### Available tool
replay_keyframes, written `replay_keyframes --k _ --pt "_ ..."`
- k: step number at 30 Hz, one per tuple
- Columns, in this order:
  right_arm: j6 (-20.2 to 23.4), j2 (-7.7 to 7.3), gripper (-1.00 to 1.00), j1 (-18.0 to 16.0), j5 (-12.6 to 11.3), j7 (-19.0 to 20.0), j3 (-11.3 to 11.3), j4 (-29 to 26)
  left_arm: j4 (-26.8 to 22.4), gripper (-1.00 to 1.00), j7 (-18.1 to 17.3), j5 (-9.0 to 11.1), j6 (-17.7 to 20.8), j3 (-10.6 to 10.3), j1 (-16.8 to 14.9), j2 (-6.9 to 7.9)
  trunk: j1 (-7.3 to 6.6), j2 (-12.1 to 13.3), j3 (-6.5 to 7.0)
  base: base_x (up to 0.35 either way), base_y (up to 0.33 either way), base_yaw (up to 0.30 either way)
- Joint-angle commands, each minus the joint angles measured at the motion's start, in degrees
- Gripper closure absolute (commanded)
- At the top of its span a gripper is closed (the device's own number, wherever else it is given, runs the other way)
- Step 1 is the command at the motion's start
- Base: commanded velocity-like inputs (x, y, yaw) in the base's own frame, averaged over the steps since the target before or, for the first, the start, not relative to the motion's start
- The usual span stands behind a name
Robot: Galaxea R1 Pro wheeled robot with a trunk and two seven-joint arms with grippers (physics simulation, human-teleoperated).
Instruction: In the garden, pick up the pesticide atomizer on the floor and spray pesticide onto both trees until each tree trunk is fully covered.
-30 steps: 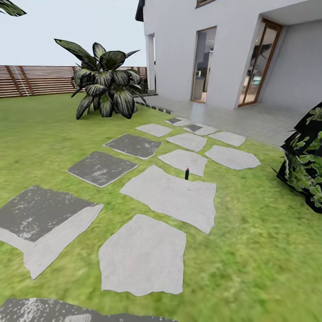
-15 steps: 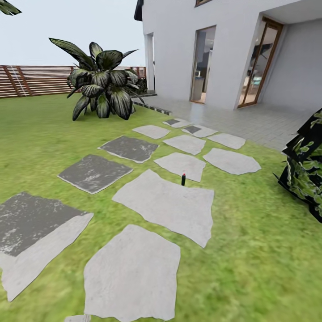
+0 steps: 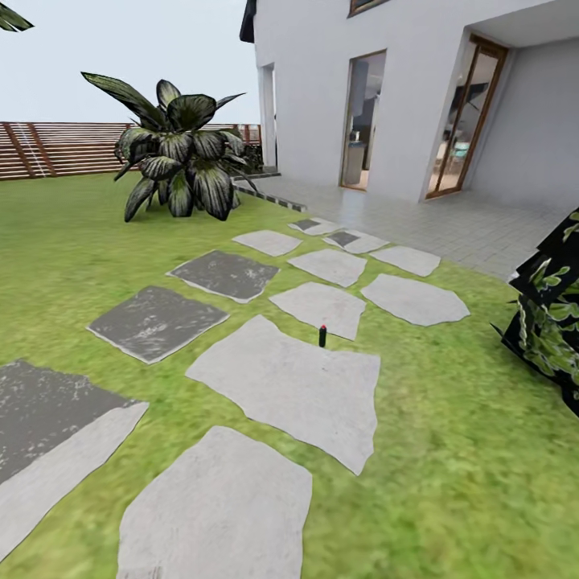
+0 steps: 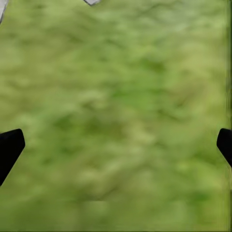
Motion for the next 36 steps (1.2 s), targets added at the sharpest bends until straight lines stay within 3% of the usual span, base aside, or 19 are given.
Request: replay_keyframes --k 1,36 --pt "-0.17 -0.01 -1.00 -0.03 0.02 -0.02 0.02 0.05 0.04 -1.00 0.01 0.12 -0.18 0.11 -0.03 -0.01 0.02 -0.01 -0.05 0.282 -0.161 0.000" --pt "-0.13 -0.01 -1.00 -0.03 -0.05 0.00 0.01 0.05 0.04 -1.00 0.01 0.12 -0.21 0.11 -0.03 -0.01 0.02 -0.01 -0.05 0.281 -0.165 0.000"
